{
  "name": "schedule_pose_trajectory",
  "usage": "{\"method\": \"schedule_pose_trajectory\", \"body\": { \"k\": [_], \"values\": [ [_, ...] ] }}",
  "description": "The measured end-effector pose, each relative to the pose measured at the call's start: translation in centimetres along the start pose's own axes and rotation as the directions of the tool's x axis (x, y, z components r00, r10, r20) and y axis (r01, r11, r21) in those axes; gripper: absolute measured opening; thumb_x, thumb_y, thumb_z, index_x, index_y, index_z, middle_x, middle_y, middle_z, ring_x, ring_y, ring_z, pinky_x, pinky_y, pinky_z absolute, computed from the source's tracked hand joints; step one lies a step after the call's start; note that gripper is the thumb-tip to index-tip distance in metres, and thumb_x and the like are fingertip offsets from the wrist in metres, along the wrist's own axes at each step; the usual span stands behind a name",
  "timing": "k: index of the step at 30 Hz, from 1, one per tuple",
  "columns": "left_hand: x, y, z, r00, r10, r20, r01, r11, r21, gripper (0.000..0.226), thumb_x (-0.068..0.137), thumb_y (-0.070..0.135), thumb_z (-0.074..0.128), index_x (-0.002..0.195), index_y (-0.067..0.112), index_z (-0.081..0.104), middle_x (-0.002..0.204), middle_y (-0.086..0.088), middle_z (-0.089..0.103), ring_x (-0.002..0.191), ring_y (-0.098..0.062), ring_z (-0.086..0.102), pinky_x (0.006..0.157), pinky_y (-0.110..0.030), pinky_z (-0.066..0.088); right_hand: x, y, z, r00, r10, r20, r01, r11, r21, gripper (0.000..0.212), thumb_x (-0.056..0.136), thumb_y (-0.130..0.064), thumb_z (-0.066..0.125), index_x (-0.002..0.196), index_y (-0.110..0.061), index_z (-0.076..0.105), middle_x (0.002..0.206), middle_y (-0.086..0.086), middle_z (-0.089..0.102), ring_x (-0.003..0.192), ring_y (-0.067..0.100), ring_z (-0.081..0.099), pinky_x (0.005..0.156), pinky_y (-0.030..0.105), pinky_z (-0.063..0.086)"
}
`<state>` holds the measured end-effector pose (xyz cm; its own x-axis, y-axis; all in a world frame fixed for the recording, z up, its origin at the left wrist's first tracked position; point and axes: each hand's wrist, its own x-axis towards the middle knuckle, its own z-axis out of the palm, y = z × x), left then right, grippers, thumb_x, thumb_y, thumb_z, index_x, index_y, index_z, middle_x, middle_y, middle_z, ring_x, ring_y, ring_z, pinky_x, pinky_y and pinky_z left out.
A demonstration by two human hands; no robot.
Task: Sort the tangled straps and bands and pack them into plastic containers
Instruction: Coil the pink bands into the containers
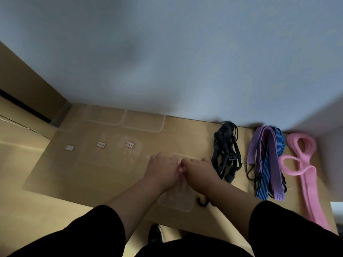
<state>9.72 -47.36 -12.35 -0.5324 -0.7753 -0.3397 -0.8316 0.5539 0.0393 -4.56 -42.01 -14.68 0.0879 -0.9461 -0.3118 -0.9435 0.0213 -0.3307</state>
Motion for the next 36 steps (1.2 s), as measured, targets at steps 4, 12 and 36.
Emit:
{"method": "schedule_pose_trajectory", "body": {
  "k": [4, 12, 36],
  "values": [
    [0.6, 0.2, 0.8, 1.000, 0.025, -0.007, -0.024, 0.999, 0.024, 0.029, 0.100, 0.044, 0.040, 0.113, 0.022, 0.053, 0.123, -0.003, 0.055, 0.117, -0.026, 0.045, 0.092, -0.039, 0.036, 0.1, -0.6, -0.2, 0.999, 0.016, 0.030, -0.010, 0.982, -0.187, 0.025, 0.096, -0.042, 0.046, 0.112, -0.025, 0.056, 0.106, -0.001, 0.060, 0.102, 0.024, 0.057, 0.097, 0.043, 0.032],
    [1.2, 0.5, 2.0, 0.998, 0.000, -0.068, 0.002, 1.000, 0.023, 0.035, 0.094, 0.047, 0.049, 0.117, 0.021, 0.050, 0.122, -0.005, 0.045, 0.113, -0.028, 0.042, 0.090, -0.038, 0.035, 0.6, -1.7, -0.8, 0.996, 0.086, -0.010, -0.086, 0.963, -0.254, 0.010, 0.097, -0.031, 0.045, 0.088, -0.026, 0.046, 0.090, -0.003, 0.067, 0.091, 0.023, 0.061, 0.094, 0.042, 0.031],
    [-2.5, -1.6, -0.6, 0.952, 0.289, -0.102, -0.305, 0.929, -0.208, 0.048, 0.096, 0.027, 0.048, 0.141, 0.011, 0.049, 0.147, -0.007, 0.049, 0.133, -0.025, 0.043, 0.113, -0.033, 0.030, -8.0, -1.3, -0.7, 0.950, 0.169, -0.261, -0.208, 0.969, -0.130, 0.032, 0.097, -0.027, 0.051, 0.126, -0.023, 0.064, 0.123, -0.005, 0.067, 0.120, 0.016, 0.058, 0.116, 0.037, 0.029]
  ]
}}
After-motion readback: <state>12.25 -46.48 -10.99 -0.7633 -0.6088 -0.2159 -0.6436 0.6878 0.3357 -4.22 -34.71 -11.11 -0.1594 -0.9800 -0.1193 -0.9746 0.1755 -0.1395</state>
